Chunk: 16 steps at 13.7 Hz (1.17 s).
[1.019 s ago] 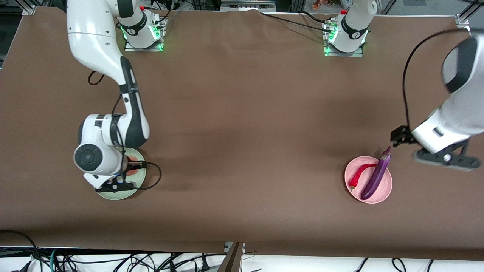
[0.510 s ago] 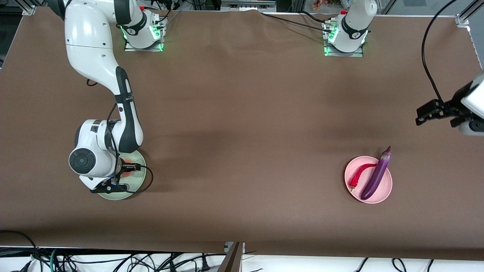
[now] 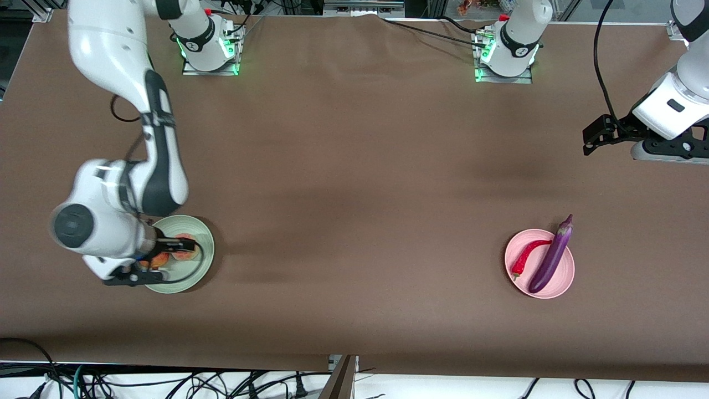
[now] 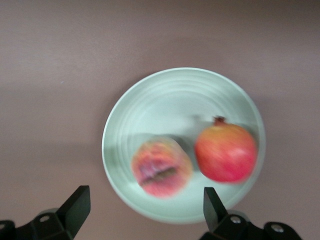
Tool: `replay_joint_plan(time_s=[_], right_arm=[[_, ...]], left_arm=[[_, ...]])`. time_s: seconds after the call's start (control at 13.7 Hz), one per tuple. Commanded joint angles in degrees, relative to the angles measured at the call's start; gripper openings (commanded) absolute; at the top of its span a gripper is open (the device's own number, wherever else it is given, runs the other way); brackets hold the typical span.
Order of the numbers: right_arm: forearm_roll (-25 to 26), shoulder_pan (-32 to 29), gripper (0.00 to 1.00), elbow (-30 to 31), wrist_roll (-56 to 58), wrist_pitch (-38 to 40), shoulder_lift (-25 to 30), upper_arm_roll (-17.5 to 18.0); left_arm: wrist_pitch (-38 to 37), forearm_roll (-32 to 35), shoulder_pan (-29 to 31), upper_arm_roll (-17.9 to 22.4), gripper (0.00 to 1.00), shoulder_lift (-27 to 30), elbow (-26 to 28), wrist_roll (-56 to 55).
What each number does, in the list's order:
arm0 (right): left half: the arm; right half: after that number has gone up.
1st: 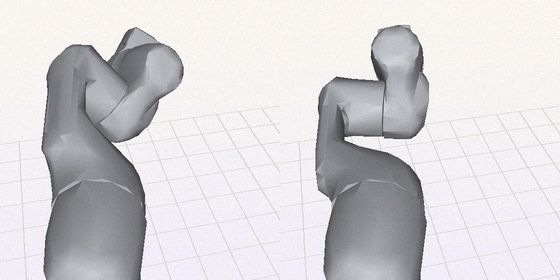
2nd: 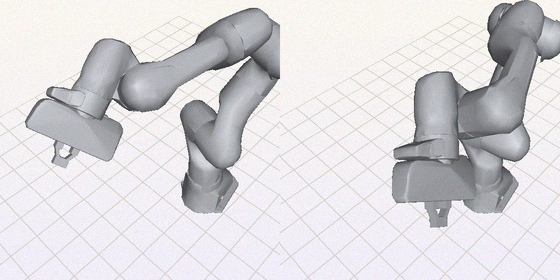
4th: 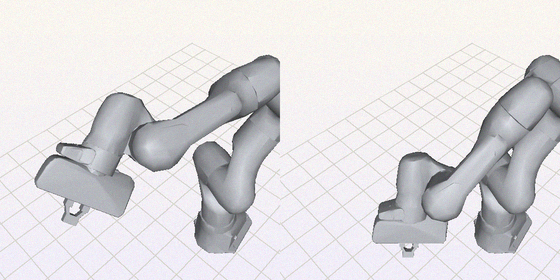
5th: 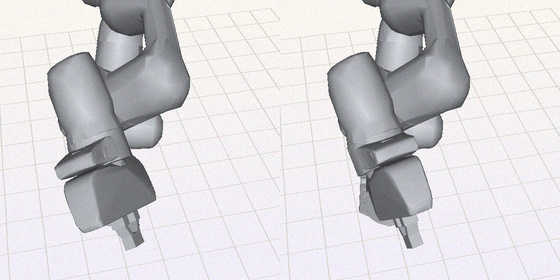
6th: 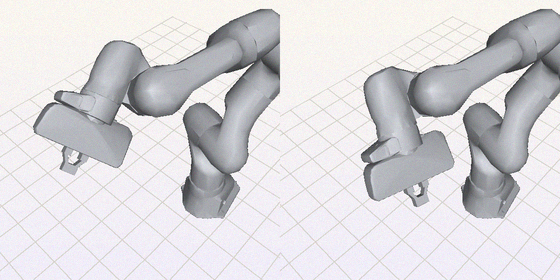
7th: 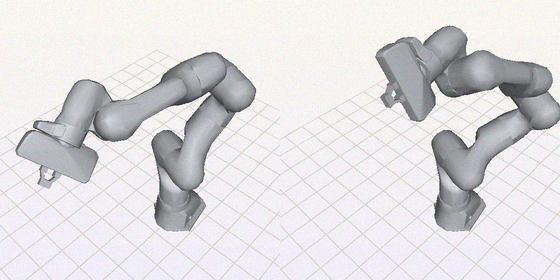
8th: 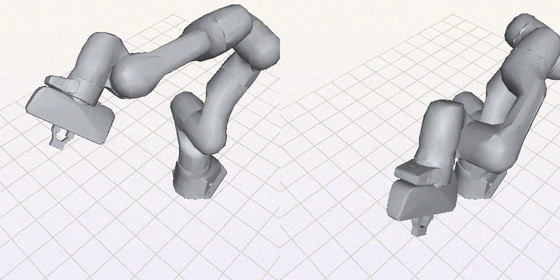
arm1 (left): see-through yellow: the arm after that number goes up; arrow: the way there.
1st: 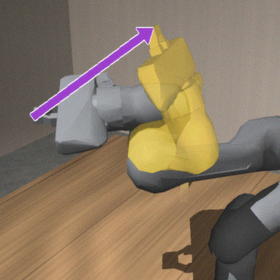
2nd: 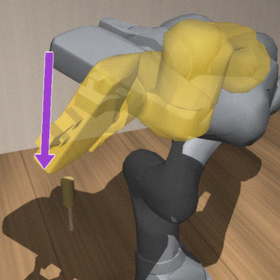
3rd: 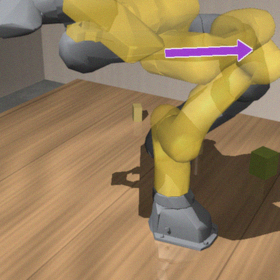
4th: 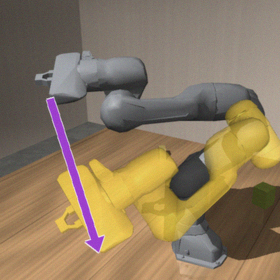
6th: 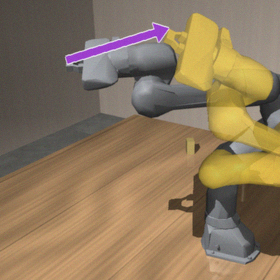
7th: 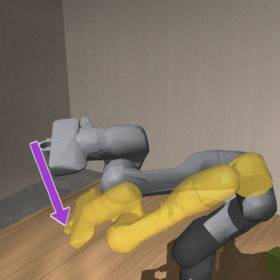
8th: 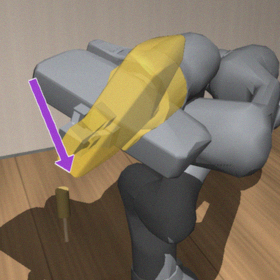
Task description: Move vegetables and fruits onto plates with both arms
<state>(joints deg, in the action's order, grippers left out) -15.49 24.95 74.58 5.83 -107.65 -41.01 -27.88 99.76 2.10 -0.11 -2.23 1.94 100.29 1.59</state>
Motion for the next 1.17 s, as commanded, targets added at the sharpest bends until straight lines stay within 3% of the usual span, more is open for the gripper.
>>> replay_joint_plan(time_s=[0.0,0.22,0.36,0.44,0.58,0.66,0.87,1.09], right_arm=[[-0.7,-0.3,1.00,-1.9,4.2,7.4,4.9,-2.7],[-0.4,-0.6,1.00,-2.7,5.1,15.3,11.4,-2.8],[2.9,-1.8,1.00,-2.4,4.3,20.3,16.1,-0.3],[6.3,-5.7,1.00,-0.8,4.3,21.3,19.5,5.5],[16.1,-18.9,1.00,5.4,4.3,20.9,26.8,24.0],[19.9,-23.2,1.00,8.0,4.3,20.4,29.2,29.6],[20.1,-26.7,1.00,10.6,4.3,19.9,34.6,31.1],[18.6,-29.7,1.00,11.5,4.8,18.7,36.2,31.0]], left_arm=[[-0.7,0.7,-0.1,-0.1,1.00,0.3,0.2,0.6],[-0.8,0.6,-0.1,-0.2,1.00,0.4,0.1,0.3],[-0.8,0.6,-0.1,-0.2,1.00,0.3,0.1,0.3],[-0.8,0.6,-0.1,-0.2,1.00,0.4,0.1,0.3],[-0.8,0.6,0.0,-0.2,1.00,0.4,0.2,0.3],[-0.8,0.6,0.0,-0.2,1.00,0.3,0.2,0.4],[-0.9,0.6,0.0,-0.2,1.00,0.3,0.2,0.5],[-1.3,0.6,0.0,-0.3,1.00,0.4,0.2,0.3]])
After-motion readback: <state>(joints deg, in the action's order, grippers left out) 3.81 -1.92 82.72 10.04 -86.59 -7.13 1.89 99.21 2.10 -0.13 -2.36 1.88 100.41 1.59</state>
